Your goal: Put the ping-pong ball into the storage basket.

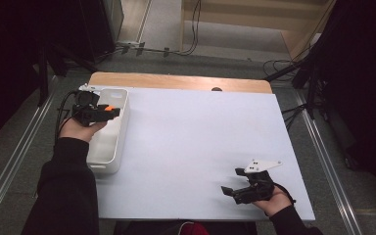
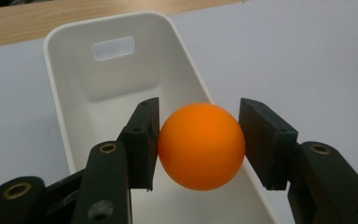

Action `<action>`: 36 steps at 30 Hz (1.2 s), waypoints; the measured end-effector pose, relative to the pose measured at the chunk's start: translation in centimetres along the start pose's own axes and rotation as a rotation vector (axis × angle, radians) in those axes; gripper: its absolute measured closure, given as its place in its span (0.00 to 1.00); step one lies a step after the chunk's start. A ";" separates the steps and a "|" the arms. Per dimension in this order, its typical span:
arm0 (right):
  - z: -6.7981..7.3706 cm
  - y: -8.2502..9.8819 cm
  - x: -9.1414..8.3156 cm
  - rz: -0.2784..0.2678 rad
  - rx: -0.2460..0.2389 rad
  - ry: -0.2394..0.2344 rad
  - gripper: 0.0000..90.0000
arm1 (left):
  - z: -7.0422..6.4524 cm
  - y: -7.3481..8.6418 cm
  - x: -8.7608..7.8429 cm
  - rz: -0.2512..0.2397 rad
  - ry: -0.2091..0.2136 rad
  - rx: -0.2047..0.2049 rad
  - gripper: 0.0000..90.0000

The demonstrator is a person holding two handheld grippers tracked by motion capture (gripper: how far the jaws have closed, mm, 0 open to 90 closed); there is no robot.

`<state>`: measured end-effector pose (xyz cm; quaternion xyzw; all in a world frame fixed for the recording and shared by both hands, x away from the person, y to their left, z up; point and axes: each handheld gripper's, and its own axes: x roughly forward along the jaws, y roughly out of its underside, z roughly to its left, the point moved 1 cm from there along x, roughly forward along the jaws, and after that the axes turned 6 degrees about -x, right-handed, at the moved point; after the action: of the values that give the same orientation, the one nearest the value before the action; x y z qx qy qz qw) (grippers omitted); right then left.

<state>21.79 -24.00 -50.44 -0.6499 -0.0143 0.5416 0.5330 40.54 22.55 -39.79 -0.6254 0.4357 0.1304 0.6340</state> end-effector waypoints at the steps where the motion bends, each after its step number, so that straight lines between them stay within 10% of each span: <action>1: 0.0 0.0 0.0 0.000 0.000 0.000 0.11 | 0.1 0.1 0.2 0.009 -0.004 -0.002 0.55; 36: 0.0 0.0 0.0 0.006 -0.006 0.000 0.11 | 0.5 0.9 1.8 0.037 -0.027 -0.009 0.51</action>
<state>21.81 -23.97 -50.44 -0.6514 -0.0140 0.5431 0.5296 41.16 22.49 -41.76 -0.6183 0.4381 0.1526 0.6344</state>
